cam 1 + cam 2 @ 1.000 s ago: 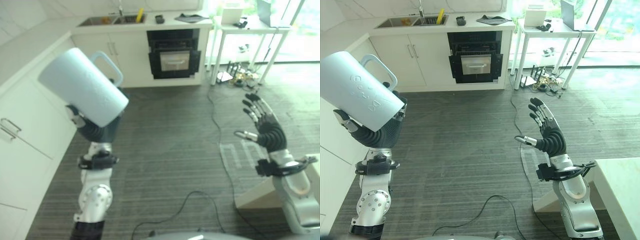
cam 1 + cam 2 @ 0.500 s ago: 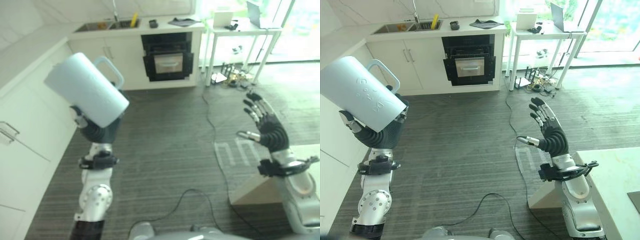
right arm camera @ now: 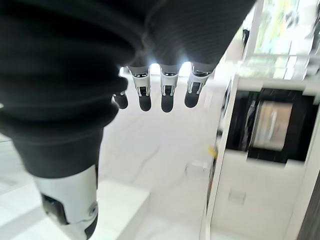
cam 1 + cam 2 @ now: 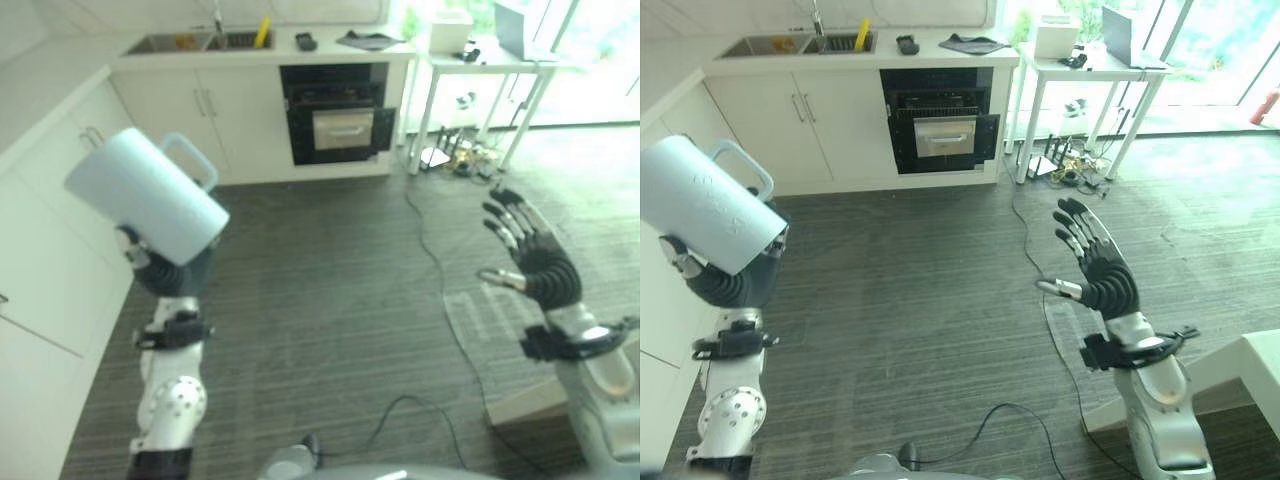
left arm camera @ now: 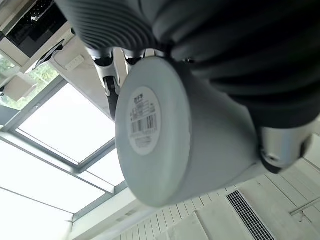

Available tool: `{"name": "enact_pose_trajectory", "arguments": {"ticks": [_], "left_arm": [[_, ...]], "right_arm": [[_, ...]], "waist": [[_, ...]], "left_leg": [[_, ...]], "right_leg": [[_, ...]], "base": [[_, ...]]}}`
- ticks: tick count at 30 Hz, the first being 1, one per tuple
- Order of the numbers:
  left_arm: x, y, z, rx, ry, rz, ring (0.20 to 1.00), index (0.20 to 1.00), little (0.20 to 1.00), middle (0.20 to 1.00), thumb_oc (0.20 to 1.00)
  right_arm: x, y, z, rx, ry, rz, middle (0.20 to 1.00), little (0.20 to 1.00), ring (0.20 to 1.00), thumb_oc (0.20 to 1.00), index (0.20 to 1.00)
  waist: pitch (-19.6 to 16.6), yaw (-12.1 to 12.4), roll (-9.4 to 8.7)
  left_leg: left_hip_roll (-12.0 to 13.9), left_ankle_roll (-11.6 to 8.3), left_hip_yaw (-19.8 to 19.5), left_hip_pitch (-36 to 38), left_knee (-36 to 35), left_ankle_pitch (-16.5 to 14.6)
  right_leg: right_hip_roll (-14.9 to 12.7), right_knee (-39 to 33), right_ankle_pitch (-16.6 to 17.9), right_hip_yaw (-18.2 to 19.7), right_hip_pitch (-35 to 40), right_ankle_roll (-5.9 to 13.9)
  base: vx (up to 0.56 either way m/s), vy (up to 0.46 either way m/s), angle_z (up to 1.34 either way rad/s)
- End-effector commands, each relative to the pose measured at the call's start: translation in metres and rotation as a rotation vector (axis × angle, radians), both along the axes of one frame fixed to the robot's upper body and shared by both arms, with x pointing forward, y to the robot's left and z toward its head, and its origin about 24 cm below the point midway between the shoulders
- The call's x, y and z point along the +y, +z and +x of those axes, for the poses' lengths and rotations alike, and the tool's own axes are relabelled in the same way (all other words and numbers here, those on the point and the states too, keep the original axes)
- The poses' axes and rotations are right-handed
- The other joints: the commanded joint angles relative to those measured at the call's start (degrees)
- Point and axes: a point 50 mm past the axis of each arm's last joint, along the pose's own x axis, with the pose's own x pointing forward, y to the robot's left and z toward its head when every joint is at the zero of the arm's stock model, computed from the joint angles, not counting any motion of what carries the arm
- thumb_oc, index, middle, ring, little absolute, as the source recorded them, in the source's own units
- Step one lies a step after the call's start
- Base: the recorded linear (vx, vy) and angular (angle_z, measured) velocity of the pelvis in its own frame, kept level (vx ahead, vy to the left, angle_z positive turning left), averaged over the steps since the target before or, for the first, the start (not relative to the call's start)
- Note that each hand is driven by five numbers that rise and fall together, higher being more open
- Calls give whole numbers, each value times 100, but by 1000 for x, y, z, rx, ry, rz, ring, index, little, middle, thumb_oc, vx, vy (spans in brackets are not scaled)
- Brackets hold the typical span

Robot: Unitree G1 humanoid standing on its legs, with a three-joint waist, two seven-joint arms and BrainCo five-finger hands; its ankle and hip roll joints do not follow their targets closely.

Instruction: Place the dishes in the dishwasher.

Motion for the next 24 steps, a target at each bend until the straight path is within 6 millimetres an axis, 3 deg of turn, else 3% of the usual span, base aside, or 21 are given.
{"name": "enact_pose_trajectory", "arguments": {"ticks": [1,2,3,4,5,8,11,13,15,19,21,24], "left_arm": [[-8,13,-8,-48,-39,100,200,200,200,200,200],[-10,15,-7,-47,-50,111,200,200,200,200,200],[-9,16,-6,-45,-40,111,200,200,200,200,200],[-8,20,-4,-40,-37,91,200,200,200,200,200],[-8,21,-3,-41,-39,93,200,200,200,200,200],[-6,19,-3,-32,-47,107,200,200,200,200,200],[-10,15,-7,-19,-47,114,200,200,200,200,200],[-11,14,-8,-26,-31,127,200,200,200,200,200],[-9,14,-10,-35,-14,130,200,200,200,200,200],[-7,16,-9,-32,1,127,200,200,200,200,200],[-6,16,-9,-26,14,121,200,200,200,200,200],[-7,13,-9,-4,21,110,200,200,200,200,200]], "right_arm": [[-4,15,0,-104,-92,-12,1000,1000,1000,1000,1000],[-4,13,-2,-101,-91,-4,1000,1000,1000,1000,1000],[-1,12,-1,-94,-75,-18,1000,1000,1000,1000,1000],[-2,10,-1,-85,-71,-34,1000,1000,1000,1000,1000],[-4,12,-1,-85,-75,-34,1000,1000,1000,1000,1000],[-18,11,-9,-84,-89,-23,1000,1000,1000,1000,1000],[-24,11,-16,-87,-92,-15,1000,1000,1000,1000,1000],[-20,11,-16,-101,-77,-9,1000,1000,1000,1000,1000],[-16,12,-14,-113,-63,-8,1000,1000,1000,1000,1000],[-9,19,-7,-131,-47,-3,1000,1000,1000,1000,1000],[-6,21,-4,-129,-23,-24,1000,1000,1000,1000,1000],[-6,20,-4,-116,-5,-46,1000,1000,1000,1000,1000]], "waist": [[-541,60,95],[-483,10,270],[-400,-78,375],[-246,-246,373],[-199,-305,345],[-31,-524,208],[106,-786,171],[161,-851,207],[116,-856,211],[-162,-838,237],[-362,-889,355],[-423,-944,467]], "left_leg": [[56,-225,-144,-541,-774,899],[62,-135,-308,-268,-774,700],[91,-104,-377,-68,-774,600],[-14,-85,-515,186,-774,534],[-60,-83,-589,292,-774,476],[-169,-116,-804,729,-774,154],[-116,-210,-937,1205,-774,-244],[-45,-207,-991,1423,-774,-420],[-13,-203,-1120,1560,-774,-592],[66,-256,-1124,1853,-774,-746],[234,-441,-930,1999,-620,-662],[545,-873,-810,1653,548,264]], "right_leg": [[741,1074,1422,-519,267,5],[731,2510,1831,-681,-434,63],[777,3037,1752,-736,-951,-48],[844,2508,1312,-1064,-1647,-219],[815,2171,1292,-1215,-1699,-235],[567,785,1570,-1575,-1951,-248],[383,-547,2063,-1519,-2211,-108],[297,-640,2331,-1498,-2427,-69],[381,-1272,2283,-1428,-2205,-67],[523,-1372,2287,-1402,-1851,-147],[659,-1407,2133,-1466,-1751,-322],[880,-1444,1899,-1428,-1544,-597]], "base": [[309,384,51],[370,415,49],[493,359,66],[399,144,51],[390,-6,45],[356,-168,46],[417,-267,77],[337,-333,59],[311,-360,-6],[250,-301,-42],[285,-306,-34],[152,-223,-36]]}}
